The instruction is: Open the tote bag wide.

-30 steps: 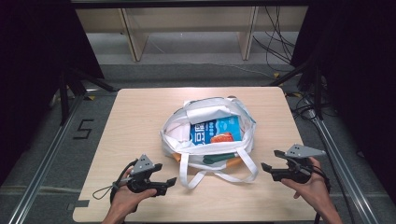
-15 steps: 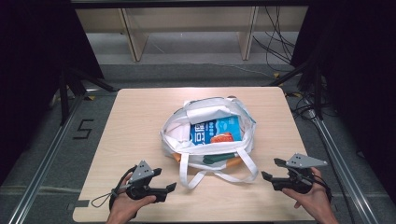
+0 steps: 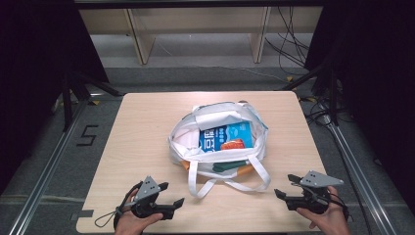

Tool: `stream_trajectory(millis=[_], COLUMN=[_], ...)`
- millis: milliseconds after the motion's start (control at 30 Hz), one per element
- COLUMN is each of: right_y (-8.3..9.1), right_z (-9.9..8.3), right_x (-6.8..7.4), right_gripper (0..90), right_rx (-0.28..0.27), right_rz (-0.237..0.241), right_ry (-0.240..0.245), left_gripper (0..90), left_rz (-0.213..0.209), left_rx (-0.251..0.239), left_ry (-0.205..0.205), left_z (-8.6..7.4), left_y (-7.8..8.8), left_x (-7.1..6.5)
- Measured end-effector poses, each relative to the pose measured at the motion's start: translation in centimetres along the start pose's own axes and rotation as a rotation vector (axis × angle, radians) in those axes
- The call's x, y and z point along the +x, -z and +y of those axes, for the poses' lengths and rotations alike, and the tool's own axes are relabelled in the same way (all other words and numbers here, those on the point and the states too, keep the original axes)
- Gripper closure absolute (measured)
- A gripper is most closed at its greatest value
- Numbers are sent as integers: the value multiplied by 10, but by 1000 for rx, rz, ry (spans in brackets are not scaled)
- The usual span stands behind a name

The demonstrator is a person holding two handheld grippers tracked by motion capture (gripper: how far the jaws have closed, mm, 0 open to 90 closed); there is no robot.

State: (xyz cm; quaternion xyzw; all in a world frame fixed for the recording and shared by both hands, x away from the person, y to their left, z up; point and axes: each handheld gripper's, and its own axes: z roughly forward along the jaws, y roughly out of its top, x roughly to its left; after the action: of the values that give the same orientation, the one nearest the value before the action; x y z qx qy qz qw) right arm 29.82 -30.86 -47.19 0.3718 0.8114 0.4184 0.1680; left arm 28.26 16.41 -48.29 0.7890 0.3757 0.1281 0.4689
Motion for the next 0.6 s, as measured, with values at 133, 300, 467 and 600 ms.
stream_trajectory(millis=[133, 300, 467, 600], right_y=[1, 2, 3, 3], right_z=[-7, -11, -16, -18], right_x=[5, 6, 10, 11], right_gripper=[268, 268, 269, 270], right_rx=[14, 19, 25, 42], right_rz=[2, 14, 15, 22], right_ry=[-17, 10, -27, -33], left_gripper=[205, 204, 203, 199], left_rz=[8, 6, 3, 6], left_rx=[15, 17, 20, 20], left_ry=[22, 16, 5, 28], left_z=[-3, -6, -7, -8], left_y=[1, 1, 1, 1], left_x=[-1, -3, -3, -2])
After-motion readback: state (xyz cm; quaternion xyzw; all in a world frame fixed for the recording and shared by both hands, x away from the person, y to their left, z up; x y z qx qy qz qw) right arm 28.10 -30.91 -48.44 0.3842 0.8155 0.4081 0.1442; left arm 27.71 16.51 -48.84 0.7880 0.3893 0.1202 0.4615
